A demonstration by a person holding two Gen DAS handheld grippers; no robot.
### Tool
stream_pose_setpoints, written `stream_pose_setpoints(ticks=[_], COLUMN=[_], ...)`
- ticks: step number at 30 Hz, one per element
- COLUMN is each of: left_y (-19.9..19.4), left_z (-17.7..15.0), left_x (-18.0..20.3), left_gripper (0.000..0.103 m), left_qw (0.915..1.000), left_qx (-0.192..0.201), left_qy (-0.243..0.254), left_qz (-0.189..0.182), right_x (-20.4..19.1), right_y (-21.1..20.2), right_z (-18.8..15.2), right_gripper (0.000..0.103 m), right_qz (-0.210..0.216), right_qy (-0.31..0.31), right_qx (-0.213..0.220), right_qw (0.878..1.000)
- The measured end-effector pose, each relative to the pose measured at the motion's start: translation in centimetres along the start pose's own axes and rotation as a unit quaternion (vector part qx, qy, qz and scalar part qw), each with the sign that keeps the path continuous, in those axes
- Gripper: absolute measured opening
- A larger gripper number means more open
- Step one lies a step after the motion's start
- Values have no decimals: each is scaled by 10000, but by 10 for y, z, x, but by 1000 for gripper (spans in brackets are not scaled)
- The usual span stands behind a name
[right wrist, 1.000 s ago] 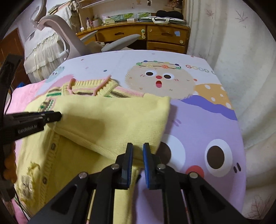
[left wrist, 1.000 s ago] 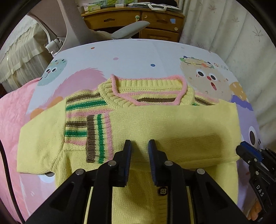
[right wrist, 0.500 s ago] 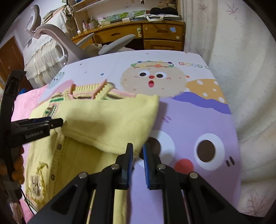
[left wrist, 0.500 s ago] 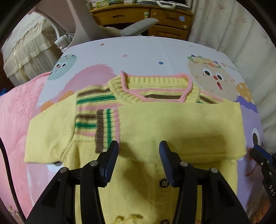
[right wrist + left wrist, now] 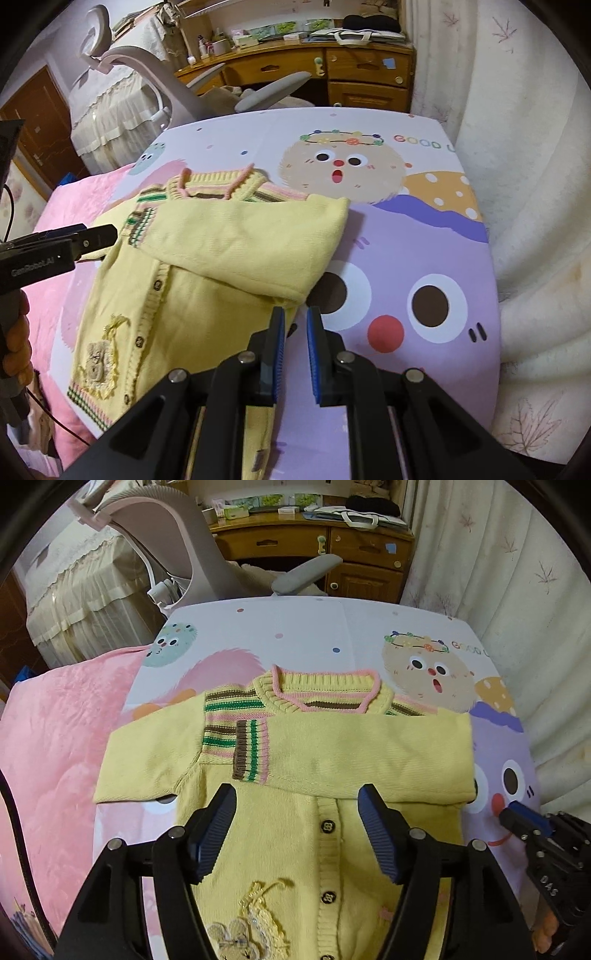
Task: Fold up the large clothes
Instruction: 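Open the left gripper and lift it off the folded sleeve, then move the left gripper to the other sleeve and grasp its cuff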
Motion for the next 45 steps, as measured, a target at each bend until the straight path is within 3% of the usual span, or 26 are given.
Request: stream_pose_setpoints(ticks=[15,18,20,26,32,39,45], left_y=[-24,-27,-28,-27,-25,-8,29], left_z=[-7,-8,-8,-6,0,1,-17], left_x=[-1,-15,-25,-50,-99,-168,-226], left_gripper=[70,72,83,85,85,85,85], left_qw=[9998,9996,9995,9998,9990,9994,9991], left_qx=[70,79,87,10,33,196,-119], left_qy=[-27,-209,-289,-140,-53,-47,-344], left_qz=[202,153,129,-167,-451,-284,-219], right_x=[-6,-16,-24,-46,-92,-155,-206], right_y=[14,9,4,-14,-23,-6,34], right_z=[-6,-3,1,16,28,46,54], right_gripper=[13,13,13,13,14,14,14], right_qz=[379,384,291,83,-106,-244,-161], right_qy=[94,-39,-147,80,271,361,256], right_qx=[-206,-123,-19,278,503,724,557], right_qw=[9990,9992,9995,9995,9983,9964,9980])
Point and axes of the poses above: each gripper's, at about its wrist camera, not at the fingertips, and y roughly the way its jaws point, x to its right, z to its top, the point moved 5 cm from there along y, roughly the way its jaws point, and after that the axes turned 7 degrees about z, right-handed, at the moved point
